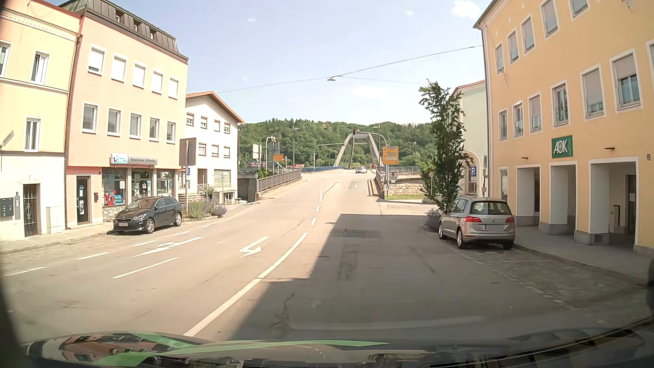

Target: Follow the waypoints while adhering to traffic rules and regulations

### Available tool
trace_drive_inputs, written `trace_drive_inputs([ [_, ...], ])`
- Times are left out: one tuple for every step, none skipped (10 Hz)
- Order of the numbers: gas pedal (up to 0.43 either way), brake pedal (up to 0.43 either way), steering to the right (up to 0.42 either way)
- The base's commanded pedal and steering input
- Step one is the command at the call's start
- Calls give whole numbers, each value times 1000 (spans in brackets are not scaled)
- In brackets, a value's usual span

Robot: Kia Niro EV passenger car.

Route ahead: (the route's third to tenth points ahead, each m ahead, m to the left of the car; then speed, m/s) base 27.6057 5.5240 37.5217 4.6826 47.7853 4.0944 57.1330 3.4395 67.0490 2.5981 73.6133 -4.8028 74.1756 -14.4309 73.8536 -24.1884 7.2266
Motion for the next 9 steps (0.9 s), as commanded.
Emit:
trace_drive_inputs([
  [47,0,-6],
  [47,0,-7],
  [47,0,-7],
  [47,0,-6],
  [47,0,-6],
  [47,0,-6],
  [59,0,-6],
  [59,0,-6],
  [59,0,-5],
])
